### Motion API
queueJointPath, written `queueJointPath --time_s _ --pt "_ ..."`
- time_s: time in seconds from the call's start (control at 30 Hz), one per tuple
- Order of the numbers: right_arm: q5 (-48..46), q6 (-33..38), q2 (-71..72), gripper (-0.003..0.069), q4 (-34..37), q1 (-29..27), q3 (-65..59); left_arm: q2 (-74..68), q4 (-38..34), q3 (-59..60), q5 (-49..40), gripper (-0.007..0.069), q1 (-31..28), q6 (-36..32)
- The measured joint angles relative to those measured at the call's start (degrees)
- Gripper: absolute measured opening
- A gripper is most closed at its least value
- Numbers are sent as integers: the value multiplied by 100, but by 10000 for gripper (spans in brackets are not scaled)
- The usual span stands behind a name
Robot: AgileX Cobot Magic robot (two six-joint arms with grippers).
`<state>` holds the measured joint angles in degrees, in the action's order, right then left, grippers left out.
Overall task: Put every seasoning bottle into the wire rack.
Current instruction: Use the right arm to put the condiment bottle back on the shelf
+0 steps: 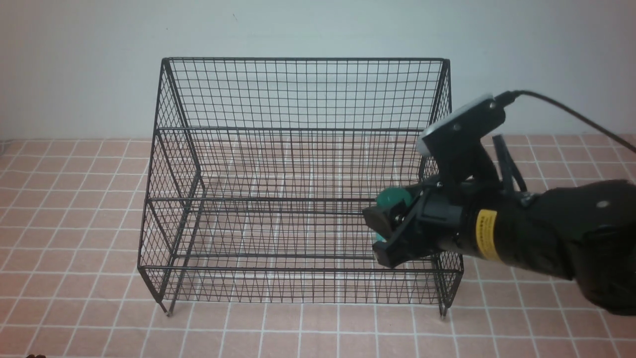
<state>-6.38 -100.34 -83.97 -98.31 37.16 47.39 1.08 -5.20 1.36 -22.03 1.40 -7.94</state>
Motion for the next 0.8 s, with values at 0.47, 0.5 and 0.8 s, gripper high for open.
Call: queueJointPath --time_s 0.47,0.5,0.8 --pt "204 -749 -501 352 0 12 58 0 0 0 0 -7 0 0" --pt "209 -769 -507 352 0 12 58 0 0 0 0 -7 0 0" --pt "237 -973 -507 352 -21 12 53 0 0 0 0 -7 0 0"
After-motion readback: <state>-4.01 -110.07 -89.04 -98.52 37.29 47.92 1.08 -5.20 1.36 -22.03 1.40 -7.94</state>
